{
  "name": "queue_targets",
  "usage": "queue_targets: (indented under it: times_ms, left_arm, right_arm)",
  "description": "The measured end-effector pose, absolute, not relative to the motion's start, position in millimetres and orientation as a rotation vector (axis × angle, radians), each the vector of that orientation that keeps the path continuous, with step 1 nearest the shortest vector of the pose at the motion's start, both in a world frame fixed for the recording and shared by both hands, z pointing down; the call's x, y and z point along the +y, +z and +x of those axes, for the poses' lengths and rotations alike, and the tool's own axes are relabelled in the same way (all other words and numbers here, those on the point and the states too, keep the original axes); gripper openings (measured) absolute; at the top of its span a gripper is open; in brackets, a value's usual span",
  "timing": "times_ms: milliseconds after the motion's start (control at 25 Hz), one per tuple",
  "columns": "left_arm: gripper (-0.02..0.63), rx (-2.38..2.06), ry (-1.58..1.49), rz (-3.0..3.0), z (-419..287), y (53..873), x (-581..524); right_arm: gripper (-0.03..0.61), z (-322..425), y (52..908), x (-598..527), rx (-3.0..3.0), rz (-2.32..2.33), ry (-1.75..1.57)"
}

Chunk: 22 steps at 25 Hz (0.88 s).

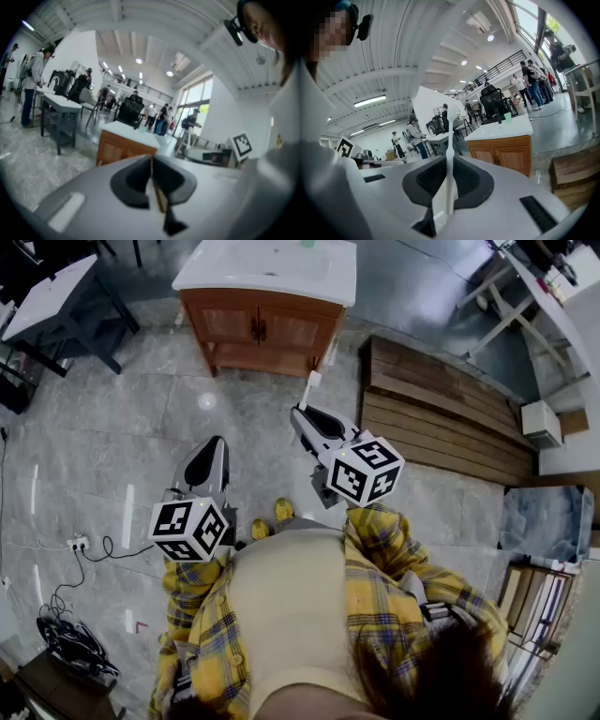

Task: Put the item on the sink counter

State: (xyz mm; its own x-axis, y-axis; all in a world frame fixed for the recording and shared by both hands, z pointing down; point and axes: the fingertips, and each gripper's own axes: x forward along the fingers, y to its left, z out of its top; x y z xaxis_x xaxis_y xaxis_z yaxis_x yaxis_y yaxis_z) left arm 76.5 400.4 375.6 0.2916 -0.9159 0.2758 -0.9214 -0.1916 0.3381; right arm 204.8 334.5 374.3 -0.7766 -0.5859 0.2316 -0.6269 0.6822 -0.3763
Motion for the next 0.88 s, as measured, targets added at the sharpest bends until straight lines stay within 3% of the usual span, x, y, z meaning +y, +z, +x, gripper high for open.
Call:
queue_targets:
  times_ms: [880]
  left_arm:
    - [0.015,-1.666,0.062,2.107,108,386,328]
  right_arm:
    - [0.048,219,393,261,-2.817,0.906,0.772]
